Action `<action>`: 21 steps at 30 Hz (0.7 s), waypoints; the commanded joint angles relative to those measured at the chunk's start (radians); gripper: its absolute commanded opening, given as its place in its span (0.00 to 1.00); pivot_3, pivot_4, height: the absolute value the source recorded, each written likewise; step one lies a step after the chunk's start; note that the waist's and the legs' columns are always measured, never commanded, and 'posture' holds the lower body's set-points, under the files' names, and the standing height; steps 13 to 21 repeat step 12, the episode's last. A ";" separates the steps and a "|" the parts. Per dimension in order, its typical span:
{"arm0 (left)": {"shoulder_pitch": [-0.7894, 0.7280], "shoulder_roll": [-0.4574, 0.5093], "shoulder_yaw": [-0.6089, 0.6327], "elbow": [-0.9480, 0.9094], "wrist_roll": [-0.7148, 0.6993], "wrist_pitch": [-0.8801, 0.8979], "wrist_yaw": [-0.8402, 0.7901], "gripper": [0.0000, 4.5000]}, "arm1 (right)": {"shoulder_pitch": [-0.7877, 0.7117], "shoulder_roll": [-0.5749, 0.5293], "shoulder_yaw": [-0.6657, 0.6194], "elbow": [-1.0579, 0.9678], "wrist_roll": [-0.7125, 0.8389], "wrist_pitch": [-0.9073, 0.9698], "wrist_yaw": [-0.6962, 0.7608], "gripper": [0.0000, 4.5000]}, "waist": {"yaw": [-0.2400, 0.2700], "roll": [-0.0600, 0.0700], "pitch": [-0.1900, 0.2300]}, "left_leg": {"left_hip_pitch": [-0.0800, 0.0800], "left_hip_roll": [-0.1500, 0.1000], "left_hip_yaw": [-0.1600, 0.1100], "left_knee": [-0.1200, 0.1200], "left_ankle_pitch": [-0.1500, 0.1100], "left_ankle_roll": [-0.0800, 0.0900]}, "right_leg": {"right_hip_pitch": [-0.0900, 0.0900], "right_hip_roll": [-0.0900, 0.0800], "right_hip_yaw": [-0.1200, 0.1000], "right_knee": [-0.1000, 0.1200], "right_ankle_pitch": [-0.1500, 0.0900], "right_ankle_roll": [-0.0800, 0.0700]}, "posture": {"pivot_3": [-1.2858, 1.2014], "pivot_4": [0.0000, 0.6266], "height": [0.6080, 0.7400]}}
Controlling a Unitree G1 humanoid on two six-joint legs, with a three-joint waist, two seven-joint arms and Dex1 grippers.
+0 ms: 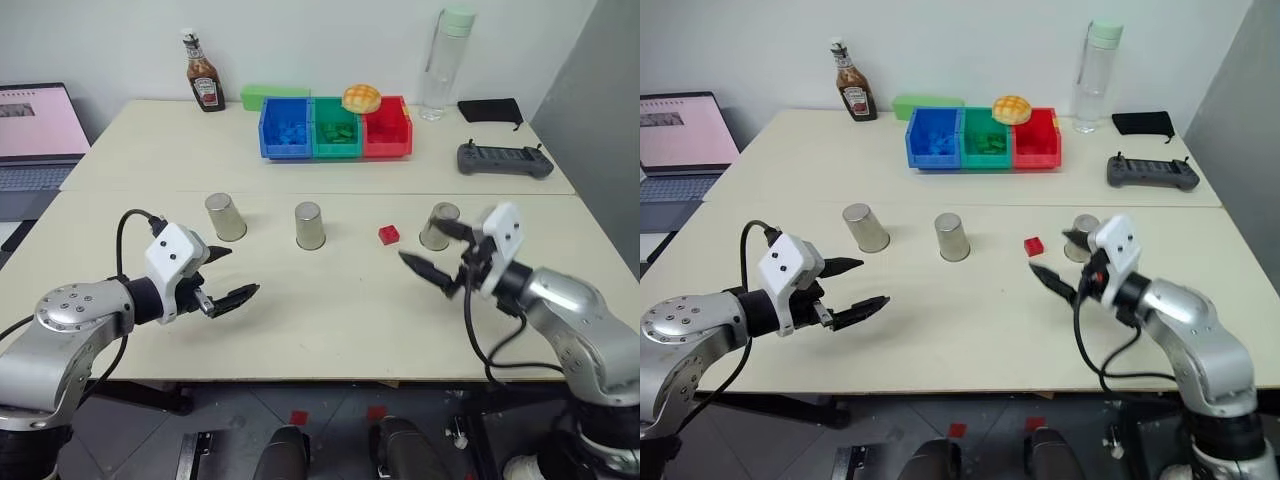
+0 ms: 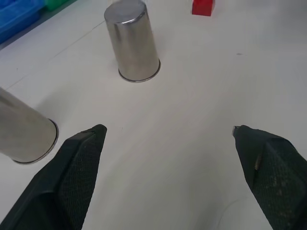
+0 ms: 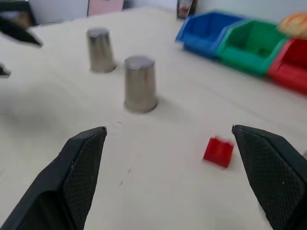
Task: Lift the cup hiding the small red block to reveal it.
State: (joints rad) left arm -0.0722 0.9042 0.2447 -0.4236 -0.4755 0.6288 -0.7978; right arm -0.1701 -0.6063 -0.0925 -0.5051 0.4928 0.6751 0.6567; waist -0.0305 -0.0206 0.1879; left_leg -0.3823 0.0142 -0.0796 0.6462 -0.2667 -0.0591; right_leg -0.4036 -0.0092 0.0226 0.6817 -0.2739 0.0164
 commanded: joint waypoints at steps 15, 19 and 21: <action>-0.028 -0.013 0.041 -0.016 -0.049 -0.078 -0.063 1.00 | 0.066 -0.035 -0.080 0.085 -0.031 -0.148 0.040 0.99 | -0.001 0.000 0.000 | 0.000 0.000 0.001 0.001 0.001 0.001 | 0.000 0.001 0.002 0.000 -0.001 0.004 | 0.52 0.24 1.00; -0.028 -0.013 0.041 -0.016 -0.049 -0.078 -0.063 1.00 | 0.066 -0.035 -0.080 0.085 -0.031 -0.148 0.040 0.99 | -0.001 0.000 0.000 | 0.000 0.000 0.001 0.001 0.001 0.001 | 0.000 0.001 0.002 0.000 -0.001 0.004 | 0.52 0.24 1.00; -0.028 -0.013 0.041 -0.016 -0.049 -0.078 -0.063 1.00 | 0.066 -0.035 -0.080 0.085 -0.031 -0.148 0.040 0.99 | -0.001 0.000 0.000 | 0.000 0.000 0.001 0.001 0.001 0.001 | 0.000 0.001 0.002 0.000 -0.001 0.004 | 0.52 0.24 1.00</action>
